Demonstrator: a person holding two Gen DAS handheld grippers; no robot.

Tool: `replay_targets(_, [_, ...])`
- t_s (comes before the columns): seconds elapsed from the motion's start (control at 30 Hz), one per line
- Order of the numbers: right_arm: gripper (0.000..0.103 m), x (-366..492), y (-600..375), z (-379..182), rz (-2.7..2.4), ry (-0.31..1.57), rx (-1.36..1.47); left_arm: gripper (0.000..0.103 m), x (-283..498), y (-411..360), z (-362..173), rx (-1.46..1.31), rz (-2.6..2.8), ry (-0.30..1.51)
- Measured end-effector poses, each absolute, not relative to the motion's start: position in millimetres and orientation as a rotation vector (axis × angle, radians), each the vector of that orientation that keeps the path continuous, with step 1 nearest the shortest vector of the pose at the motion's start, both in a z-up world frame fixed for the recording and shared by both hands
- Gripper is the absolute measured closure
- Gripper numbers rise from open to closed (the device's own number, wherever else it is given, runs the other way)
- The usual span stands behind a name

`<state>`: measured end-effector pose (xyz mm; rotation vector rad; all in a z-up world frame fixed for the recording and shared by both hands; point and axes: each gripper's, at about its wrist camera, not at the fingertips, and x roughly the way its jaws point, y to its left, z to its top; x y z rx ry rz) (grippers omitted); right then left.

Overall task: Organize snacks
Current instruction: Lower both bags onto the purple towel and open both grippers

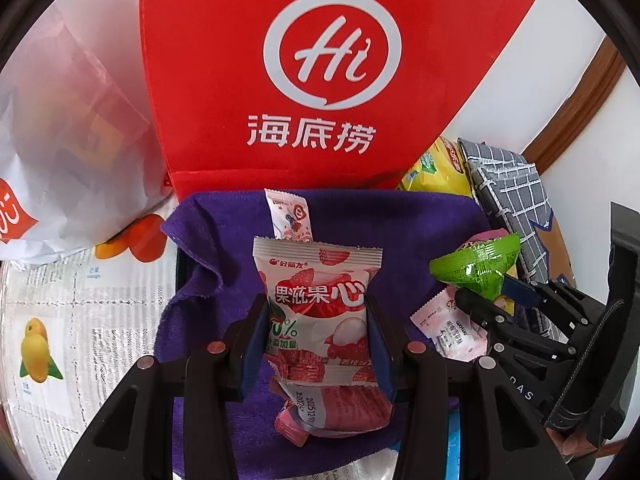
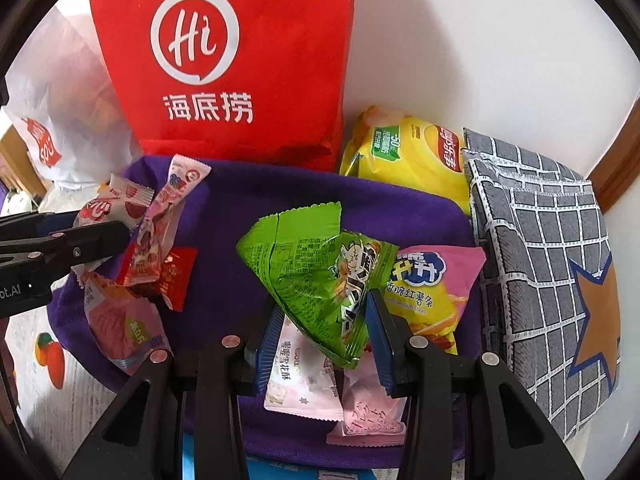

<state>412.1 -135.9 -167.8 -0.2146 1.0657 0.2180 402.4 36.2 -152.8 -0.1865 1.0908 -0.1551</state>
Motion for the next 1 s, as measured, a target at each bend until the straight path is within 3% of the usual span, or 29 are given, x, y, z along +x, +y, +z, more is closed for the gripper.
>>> replay_targets(1.0, [0.057,416,-144,-172,0.222,1.075,-0.218,0.056,408,23,-176,-0.152,-0.170,1.146])
